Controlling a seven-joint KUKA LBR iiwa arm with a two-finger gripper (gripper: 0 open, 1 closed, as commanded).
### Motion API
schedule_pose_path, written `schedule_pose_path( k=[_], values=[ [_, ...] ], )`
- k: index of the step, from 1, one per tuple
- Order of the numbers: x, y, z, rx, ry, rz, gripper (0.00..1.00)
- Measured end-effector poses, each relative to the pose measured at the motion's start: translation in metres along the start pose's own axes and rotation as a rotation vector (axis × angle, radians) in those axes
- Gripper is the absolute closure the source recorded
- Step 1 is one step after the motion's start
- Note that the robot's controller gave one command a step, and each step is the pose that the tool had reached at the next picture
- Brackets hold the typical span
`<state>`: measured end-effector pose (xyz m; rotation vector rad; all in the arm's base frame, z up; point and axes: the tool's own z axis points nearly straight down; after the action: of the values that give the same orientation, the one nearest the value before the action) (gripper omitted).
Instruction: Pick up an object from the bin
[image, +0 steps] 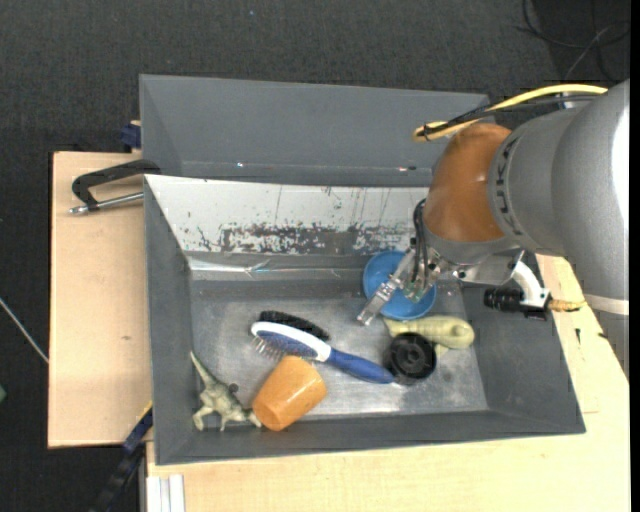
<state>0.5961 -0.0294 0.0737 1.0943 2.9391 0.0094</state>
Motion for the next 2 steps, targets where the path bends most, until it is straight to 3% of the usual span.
schedule_pose_path(
  k=[1,2],
  values=[
    [-0.0002,0.0022,-0.0022,0.003,0.000,-0.003,0.00],
    [0.0078,0.0064,-0.0039,0.008,0.032,-0.010,1.00]
  ],
)
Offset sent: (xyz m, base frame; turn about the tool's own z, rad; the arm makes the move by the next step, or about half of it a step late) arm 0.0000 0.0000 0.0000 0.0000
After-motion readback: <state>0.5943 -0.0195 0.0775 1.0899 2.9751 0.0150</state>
